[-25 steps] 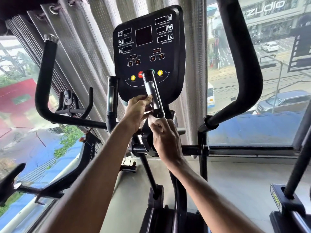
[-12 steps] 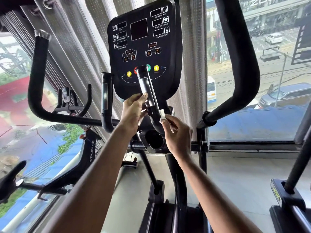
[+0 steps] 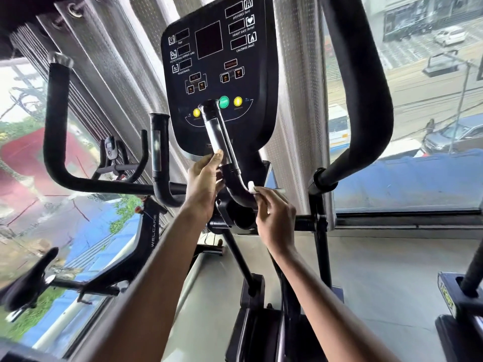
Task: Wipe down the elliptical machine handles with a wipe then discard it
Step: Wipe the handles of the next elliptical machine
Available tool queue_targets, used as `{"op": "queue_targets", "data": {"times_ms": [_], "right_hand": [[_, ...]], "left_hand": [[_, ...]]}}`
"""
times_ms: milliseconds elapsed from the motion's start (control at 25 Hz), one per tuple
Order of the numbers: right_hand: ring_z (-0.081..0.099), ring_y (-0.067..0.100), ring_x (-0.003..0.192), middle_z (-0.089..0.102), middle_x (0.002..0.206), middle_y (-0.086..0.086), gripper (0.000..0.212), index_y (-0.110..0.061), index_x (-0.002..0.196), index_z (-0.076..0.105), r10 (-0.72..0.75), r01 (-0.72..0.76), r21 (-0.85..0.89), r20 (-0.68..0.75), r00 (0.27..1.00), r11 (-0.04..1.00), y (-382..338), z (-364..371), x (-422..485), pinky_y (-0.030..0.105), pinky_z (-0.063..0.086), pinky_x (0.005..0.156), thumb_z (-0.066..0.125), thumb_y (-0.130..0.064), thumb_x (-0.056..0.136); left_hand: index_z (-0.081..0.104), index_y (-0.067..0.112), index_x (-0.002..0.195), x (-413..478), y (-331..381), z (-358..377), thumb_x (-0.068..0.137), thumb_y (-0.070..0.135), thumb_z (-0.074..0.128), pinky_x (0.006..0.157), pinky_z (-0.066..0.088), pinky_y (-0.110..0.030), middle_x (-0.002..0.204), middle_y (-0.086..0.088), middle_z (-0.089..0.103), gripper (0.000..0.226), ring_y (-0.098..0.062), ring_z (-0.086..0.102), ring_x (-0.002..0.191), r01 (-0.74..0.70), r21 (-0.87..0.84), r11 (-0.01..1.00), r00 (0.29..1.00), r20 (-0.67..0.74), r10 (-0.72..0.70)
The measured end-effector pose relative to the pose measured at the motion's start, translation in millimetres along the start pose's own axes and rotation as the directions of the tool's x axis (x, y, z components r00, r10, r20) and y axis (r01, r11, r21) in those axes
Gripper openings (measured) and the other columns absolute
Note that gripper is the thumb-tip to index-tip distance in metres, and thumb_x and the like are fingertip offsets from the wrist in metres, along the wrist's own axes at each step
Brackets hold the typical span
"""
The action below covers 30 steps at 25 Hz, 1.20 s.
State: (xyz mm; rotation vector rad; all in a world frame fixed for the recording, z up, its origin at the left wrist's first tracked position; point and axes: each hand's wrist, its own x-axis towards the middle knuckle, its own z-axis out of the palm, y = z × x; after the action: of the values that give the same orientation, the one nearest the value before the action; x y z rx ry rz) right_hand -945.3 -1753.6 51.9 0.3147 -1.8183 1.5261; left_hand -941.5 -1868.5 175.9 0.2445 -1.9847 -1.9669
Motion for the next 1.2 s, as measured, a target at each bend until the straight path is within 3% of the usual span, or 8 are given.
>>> {"op": "queue_targets", "data": {"times_ms": [160, 520, 640, 720, 800, 880, 1040, 1200], "right_hand": [[0.064, 0.008, 0.093, 0.075, 0.102, -0.002, 0.019, -0.009, 0.106, 0.075, -0.036, 0.036, -0.069, 0.001, 0.999, 0.997, 14.5, -2.8, 0.1, 0.021, 0.053, 0.089, 0.069, 0.0, 0.091], [0.07, 0.014, 0.097, 0.076, 0.105, -0.005, 0.03, -0.018, 0.111, 0.076, 0.121, -0.103, -0.142, 0.126, 0.985, 0.984, 45.7, -4.6, 20.0, 0.036, 0.056, 0.09, 0.069, -0.001, 0.087], [0.065, -0.005, 0.091, 0.075, 0.1, -0.009, 0.022, -0.016, 0.107, 0.077, 0.097, -0.097, -0.013, 0.14, 0.985, 0.995, 17.9, -11.5, 18.7, 0.021, 0.054, 0.085, 0.069, -0.004, 0.09], [0.066, -0.007, 0.091, 0.075, 0.099, -0.008, 0.02, -0.013, 0.107, 0.077, 0.107, -0.119, 0.137, 0.088, 0.99, 0.983, -7.8, -11.7, 8.9, 0.013, 0.052, 0.083, 0.069, -0.004, 0.091], [0.068, 0.003, 0.101, 0.075, 0.107, -0.002, 0.018, -0.008, 0.109, 0.076, 0.088, -0.082, 0.202, -0.022, 0.996, 0.976, -24.3, -2.7, -4.3, 0.022, 0.055, 0.089, 0.07, -0.004, 0.092], [0.066, 0.013, 0.107, 0.072, 0.114, 0.002, 0.019, -0.006, 0.109, 0.075, 0.001, 0.016, 0.134, -0.126, 0.992, 0.991, -29.0, 10.7, -18.1, 0.028, 0.054, 0.093, 0.073, -0.004, 0.091], [0.064, 0.024, 0.096, 0.067, 0.115, 0.011, 0.017, -0.005, 0.106, 0.077, -0.221, 0.215, -0.053, -0.193, 0.956, 0.975, -22.6, 29.3, -33.4, 0.032, 0.056, 0.084, 0.074, -0.002, 0.09], [0.065, 0.024, 0.096, 0.063, 0.116, 0.006, 0.015, -0.008, 0.105, 0.078, -0.237, 0.219, -0.109, -0.212, 0.948, 0.97, -21.5, 33.4, -36.0, 0.032, 0.058, 0.08, 0.075, -0.005, 0.09]], "left_hand": [[0.071, 0.019, 0.108, -3.1, -6.9, 1.9, 0.089, 0.047, 0.072, 0.108, 0.05, -0.052, 0.125, -0.014, 0.07, 0.034, -0.033, 0.065, 0.122, -0.001, -0.005, 1.0, 0.998, -0.058, 0.0], [0.078, 0.018, 0.099, -22.0, -22.0, 3.5, 0.094, 0.049, 0.068, 0.081, 0.055, -0.034, 0.098, -0.006, 0.079, 0.034, -0.017, 0.073, 0.09, 0.022, 0.0, 1.0, 0.998, -0.058, -0.022], [0.077, 0.019, 0.092, -22.9, -19.7, 3.3, 0.095, 0.045, 0.067, 0.077, 0.055, -0.033, 0.09, -0.003, 0.078, 0.028, -0.015, 0.073, 0.084, 0.0, 0.01, 1.0, 0.999, -0.043, 0.0], [0.077, 0.017, 0.091, -23.8, -19.9, 3.0, 0.096, 0.044, 0.067, 0.083, 0.058, -0.038, 0.089, -0.005, 0.078, 0.029, -0.02, 0.074, 0.085, -0.001, 0.016, 1.0, 0.999, -0.039, 0.002], [0.077, 0.013, 0.096, -22.6, -18.0, 0.3, 0.097, 0.04, 0.066, 0.088, 0.057, -0.042, 0.09, -0.008, 0.078, 0.03, -0.022, 0.074, 0.086, 0.003, 0.022, 1.0, 1.0, -0.025, -0.003], [0.076, 0.011, 0.101, -19.0, -14.2, -5.5, 0.098, 0.036, 0.065, 0.087, 0.057, -0.039, 0.092, -0.008, 0.078, 0.028, -0.022, 0.073, 0.086, 0.019, 0.03, 0.999, 1.0, 0.006, -0.02], [0.074, 0.01, 0.114, -14.2, -11.0, -14.4, 0.1, 0.035, 0.062, 0.086, 0.058, -0.037, 0.111, -0.014, 0.077, 0.031, -0.025, 0.073, 0.094, 0.052, 0.087, 0.995, 0.995, 0.085, -0.06], [0.073, 0.01, 0.119, -14.8, -12.0, -22.5, 0.102, 0.033, 0.059, 0.088, 0.057, -0.035, 0.115, -0.015, 0.075, 0.031, -0.023, 0.073, 0.098, 0.076, 0.087, 0.993, 0.986, 0.143, -0.088]]}}
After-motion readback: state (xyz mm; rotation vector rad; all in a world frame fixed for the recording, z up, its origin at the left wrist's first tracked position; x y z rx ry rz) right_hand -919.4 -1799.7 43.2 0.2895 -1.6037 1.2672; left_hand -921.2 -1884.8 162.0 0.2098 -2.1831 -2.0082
